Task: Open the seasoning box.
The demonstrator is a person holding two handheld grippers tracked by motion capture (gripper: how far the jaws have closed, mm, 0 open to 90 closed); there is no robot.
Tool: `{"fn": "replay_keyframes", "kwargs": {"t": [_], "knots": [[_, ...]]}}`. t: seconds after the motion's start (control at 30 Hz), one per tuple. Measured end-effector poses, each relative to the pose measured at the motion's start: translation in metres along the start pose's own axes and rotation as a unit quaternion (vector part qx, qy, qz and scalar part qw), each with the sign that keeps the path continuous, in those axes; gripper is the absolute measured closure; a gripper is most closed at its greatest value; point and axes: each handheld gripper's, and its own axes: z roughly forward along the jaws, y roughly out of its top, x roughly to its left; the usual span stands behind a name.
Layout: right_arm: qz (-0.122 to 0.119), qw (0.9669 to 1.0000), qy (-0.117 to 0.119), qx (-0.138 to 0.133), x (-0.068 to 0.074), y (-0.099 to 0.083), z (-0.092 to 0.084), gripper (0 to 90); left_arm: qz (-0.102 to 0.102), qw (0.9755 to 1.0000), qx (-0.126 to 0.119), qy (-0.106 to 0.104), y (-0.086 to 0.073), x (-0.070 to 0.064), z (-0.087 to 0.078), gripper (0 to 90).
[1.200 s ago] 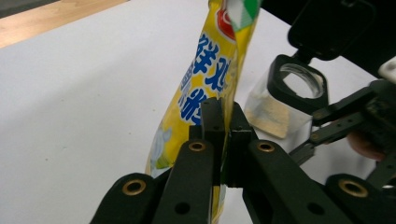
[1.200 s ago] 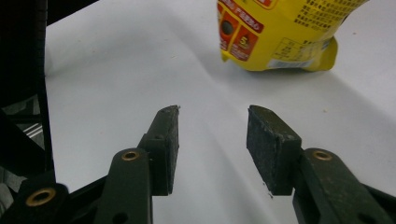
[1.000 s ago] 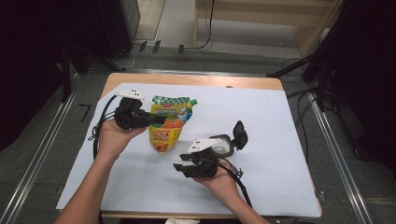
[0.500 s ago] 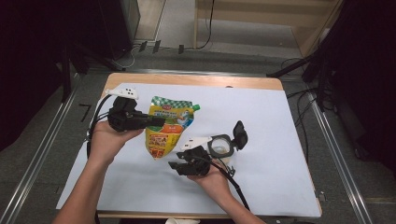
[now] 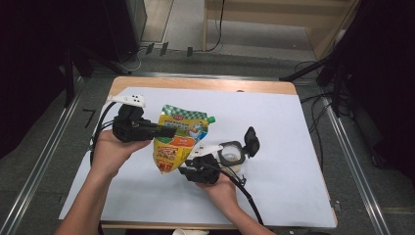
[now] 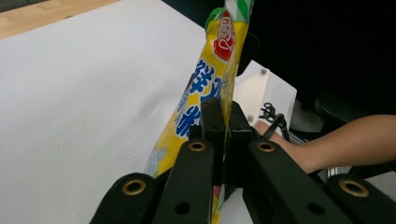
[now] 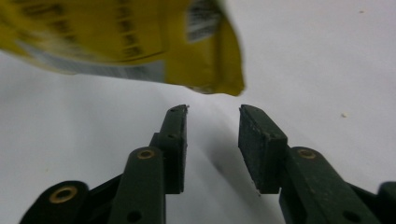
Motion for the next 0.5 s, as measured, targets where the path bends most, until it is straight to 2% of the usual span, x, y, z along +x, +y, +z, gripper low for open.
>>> {"fn": "replay_keyframes", "kwargs": {"t": [0.03,0.13,0.2,0.23,0.33,0.5], "knots": [[-0.005,0.9998,-0.014,-0.009,-0.0020,-0.0004,0.0000,68.7,0.000,1.0000,0.000,0.000,0.0001,-0.0015,-0.0003,90.0],[0.001,0.9998,-0.012,-0.018,-0.0032,-0.0010,-0.0001,70.3,-0.003,1.0000,0.000,-0.004,-0.0003,-0.0036,0.0000,90.0],[-0.006,0.9994,-0.022,-0.025,-0.0010,-0.0021,-0.0002,71.8,-0.007,0.9999,0.000,-0.011,-0.0013,-0.0035,0.0007,90.0],[-0.007,0.9989,-0.029,-0.037,-0.0001,-0.0029,-0.0012,72.9,-0.012,0.9998,0.000,-0.016,-0.0020,-0.0044,0.0006,90.0],[-0.003,0.9986,-0.030,-0.044,-0.0005,-0.0040,-0.0015,71.5,-0.011,0.9998,-0.003,-0.018,-0.0022,-0.0058,-0.0007,90.0],[-0.005,0.9976,-0.034,-0.060,0.0016,-0.0065,0.0000,70.5,-0.029,0.9983,-0.024,-0.045,-0.0032,-0.0064,-0.0067,90.0]]}}
